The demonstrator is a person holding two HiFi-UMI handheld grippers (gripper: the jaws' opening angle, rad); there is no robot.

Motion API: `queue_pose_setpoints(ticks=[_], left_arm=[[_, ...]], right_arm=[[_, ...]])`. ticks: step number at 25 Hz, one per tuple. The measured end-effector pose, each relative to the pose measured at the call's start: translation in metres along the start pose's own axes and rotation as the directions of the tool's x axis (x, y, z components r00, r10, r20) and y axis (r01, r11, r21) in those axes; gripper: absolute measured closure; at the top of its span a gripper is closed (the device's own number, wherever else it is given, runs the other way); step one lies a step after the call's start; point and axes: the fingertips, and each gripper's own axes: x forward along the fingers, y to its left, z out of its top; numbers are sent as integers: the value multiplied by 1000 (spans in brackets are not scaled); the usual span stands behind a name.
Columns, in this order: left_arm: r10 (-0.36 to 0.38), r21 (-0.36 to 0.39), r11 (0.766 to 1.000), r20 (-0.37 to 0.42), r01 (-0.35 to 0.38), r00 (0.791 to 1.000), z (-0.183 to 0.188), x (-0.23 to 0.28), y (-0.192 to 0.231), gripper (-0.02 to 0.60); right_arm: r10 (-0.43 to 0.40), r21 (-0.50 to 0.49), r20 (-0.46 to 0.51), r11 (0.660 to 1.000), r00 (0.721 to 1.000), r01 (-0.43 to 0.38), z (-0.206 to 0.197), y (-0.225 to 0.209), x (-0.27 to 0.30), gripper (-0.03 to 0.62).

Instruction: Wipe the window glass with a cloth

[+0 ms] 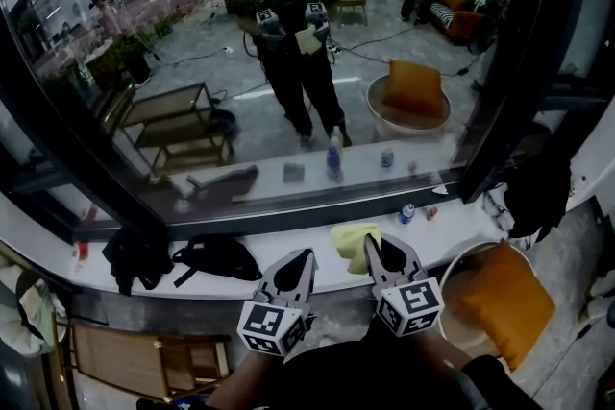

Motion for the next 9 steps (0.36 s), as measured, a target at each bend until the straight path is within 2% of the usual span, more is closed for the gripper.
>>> queue_pose_setpoints(ticks=[9], left_arm=[[-8,3,1000,-2,8,1000,-4,2,-1,577]], right_arm=[[-4,-1,1,1000,1000,4,-3,-2,0,556]])
